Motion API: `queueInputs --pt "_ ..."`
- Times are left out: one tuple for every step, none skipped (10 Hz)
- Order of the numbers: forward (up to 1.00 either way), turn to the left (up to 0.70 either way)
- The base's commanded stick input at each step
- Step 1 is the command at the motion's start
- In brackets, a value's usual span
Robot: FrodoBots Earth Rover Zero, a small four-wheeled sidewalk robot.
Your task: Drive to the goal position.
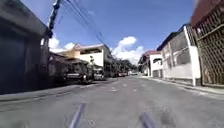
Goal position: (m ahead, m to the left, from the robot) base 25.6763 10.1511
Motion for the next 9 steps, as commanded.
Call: queueInputs --pt "1.00 -0.40" --pt "1.00 -0.40" --pt "1.00 -0.33" --pt "1.00 -0.15" --pt "1.00 0.00" --pt "1.00 0.00" --pt "1.00 0.02" --pt "1.00 0.04" --pt "1.00 0.06"
